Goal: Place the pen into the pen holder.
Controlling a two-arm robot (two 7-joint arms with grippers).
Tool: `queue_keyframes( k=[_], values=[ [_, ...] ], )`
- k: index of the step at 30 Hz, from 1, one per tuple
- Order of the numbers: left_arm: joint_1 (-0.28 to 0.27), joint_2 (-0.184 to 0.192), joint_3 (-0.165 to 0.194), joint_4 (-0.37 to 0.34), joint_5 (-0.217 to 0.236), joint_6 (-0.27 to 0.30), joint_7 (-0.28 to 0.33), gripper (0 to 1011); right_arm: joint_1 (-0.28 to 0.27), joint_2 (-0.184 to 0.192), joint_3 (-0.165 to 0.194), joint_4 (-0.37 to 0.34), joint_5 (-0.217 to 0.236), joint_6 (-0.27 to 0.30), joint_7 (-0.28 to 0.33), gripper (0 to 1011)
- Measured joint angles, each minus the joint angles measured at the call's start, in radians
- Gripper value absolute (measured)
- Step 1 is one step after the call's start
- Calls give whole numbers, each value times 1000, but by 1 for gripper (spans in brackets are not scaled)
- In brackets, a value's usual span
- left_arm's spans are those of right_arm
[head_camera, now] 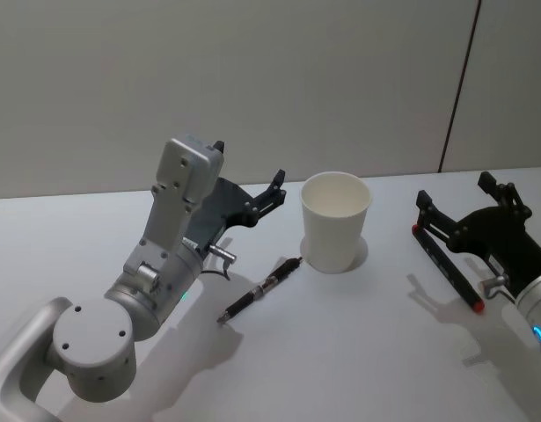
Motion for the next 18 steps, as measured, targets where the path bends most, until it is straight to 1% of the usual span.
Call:
queue_keyframes(
  k=[18],
  values=[
    [0, 0, 0, 0, 0, 0, 0, 1001, 0, 0, 0, 0, 0, 0, 0, 1001]
  ],
)
